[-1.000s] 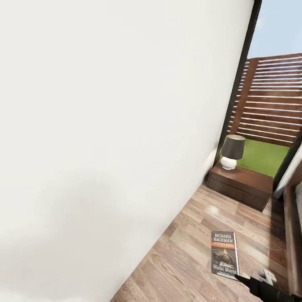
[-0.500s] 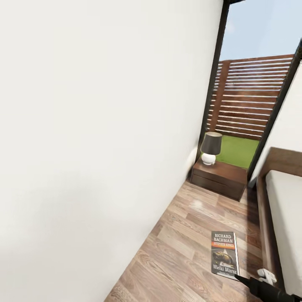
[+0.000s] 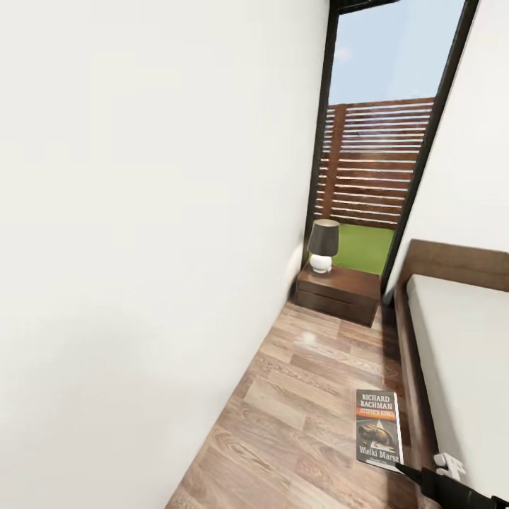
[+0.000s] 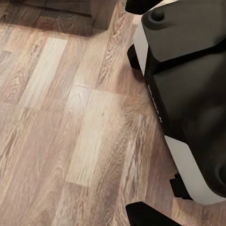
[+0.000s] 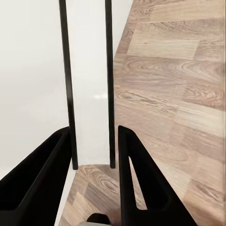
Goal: In the bedroom, move the book from the bed onto either nightstand, and place the two sandals side by side next to the bed.
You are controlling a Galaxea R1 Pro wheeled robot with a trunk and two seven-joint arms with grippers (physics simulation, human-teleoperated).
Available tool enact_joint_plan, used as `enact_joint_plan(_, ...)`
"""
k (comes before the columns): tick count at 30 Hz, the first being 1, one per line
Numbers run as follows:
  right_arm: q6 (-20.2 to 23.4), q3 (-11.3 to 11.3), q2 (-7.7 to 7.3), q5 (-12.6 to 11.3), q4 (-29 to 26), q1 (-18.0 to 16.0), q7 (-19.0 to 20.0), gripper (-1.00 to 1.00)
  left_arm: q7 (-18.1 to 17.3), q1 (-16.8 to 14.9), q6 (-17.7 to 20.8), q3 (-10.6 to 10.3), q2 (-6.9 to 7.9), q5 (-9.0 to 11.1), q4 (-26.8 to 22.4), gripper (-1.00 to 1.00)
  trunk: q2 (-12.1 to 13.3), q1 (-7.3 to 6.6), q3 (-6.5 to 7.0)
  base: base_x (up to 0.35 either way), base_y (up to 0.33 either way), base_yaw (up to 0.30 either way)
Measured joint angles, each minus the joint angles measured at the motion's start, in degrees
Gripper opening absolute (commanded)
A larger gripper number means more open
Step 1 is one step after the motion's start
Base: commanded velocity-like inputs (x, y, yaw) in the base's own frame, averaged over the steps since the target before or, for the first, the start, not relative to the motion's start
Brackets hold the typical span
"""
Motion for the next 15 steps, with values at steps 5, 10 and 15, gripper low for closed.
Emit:
enact_joint_plan(5,-0.07,-0.10,0.05,-0.03,0.01,-0.02,-0.09,-1.00,-0.01,0.01,0.00,0.01,0.03,0.00,-0.01,1.00,0.00,-0.01,0.00,0.295,0.000,-0.073)
enact_joint_plan(10,-0.08,-0.09,0.07,-0.03,0.01,-0.02,-0.10,-1.00,-0.01,0.01,0.00,0.01,0.01,0.00,-0.02,1.00,0.00,-0.01,0.00,0.326,0.000,-0.008)
enact_joint_plan(15,-0.06,-0.10,0.05,-0.03,0.01,-0.02,-0.08,-1.00,-0.01,0.01,0.00,0.01,0.01,0.00,-0.02,1.00,0.00,-0.01,0.00,0.330,0.000,-0.001)
